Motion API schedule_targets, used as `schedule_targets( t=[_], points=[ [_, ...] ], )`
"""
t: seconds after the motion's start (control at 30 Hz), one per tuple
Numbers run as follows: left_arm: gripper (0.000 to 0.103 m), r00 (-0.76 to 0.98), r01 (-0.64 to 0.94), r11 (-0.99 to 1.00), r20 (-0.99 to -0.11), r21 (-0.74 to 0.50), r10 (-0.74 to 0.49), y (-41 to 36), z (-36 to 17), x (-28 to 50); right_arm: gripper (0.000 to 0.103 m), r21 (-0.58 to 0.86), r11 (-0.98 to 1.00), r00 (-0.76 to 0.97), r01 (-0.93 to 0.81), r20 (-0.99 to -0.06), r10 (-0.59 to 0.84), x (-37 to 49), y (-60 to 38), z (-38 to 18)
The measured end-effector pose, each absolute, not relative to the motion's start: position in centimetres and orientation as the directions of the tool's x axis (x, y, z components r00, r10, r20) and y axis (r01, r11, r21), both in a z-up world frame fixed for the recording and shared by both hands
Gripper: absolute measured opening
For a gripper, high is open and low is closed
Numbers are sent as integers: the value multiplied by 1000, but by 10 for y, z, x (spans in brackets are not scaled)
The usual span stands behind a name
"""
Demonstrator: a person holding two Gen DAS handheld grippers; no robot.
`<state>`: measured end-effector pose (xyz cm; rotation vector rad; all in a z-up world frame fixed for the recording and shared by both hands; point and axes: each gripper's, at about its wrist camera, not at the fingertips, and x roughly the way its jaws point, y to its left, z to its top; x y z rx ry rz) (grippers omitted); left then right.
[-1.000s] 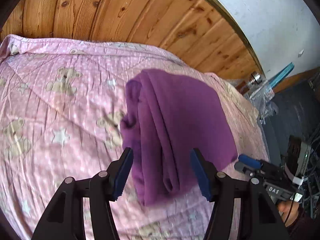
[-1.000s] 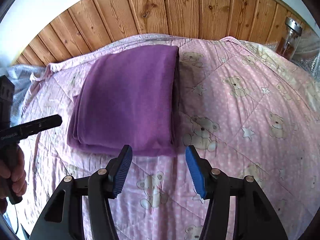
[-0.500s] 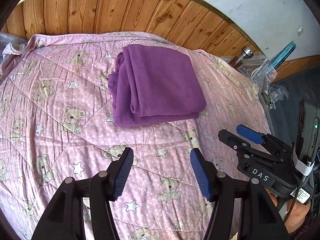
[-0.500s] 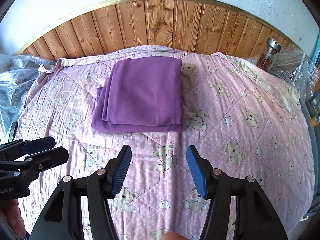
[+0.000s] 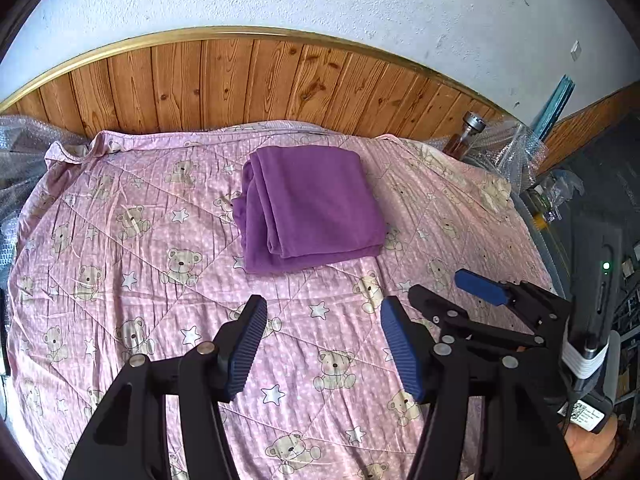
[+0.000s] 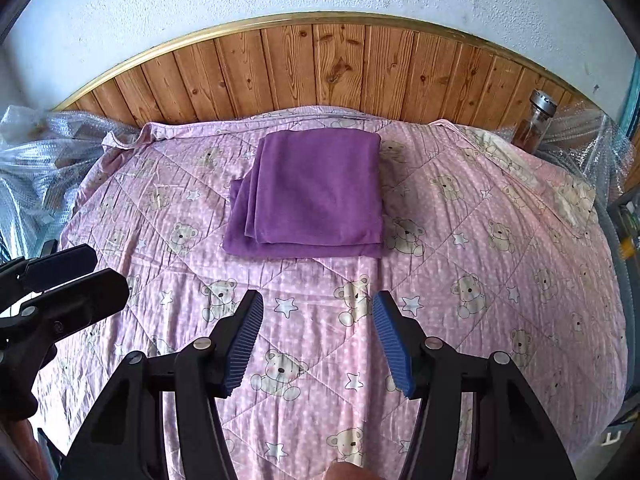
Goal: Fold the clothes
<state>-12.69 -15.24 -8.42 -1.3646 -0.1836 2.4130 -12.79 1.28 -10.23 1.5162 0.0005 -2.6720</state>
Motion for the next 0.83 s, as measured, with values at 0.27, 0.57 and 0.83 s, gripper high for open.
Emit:
schedule_targets(
  t=[0.27,0.57,0.83],
  points=[
    [61,-511,-251,-931,-781,-265,360,-152,-62,-113,59,73,-996,-505,59,-858,-93,-123,8,-96],
    [61,-521,-249,-937,-781,-246,344,-151,-54,-106,64,61,-996,-538,72,-838,-90,-116,1,-83],
    [61,-518,-236,-937,-783,-256,345,-155,-54,-103,65,31,-996,-537,81,-841,-70,-112,-6,-84]
  ],
)
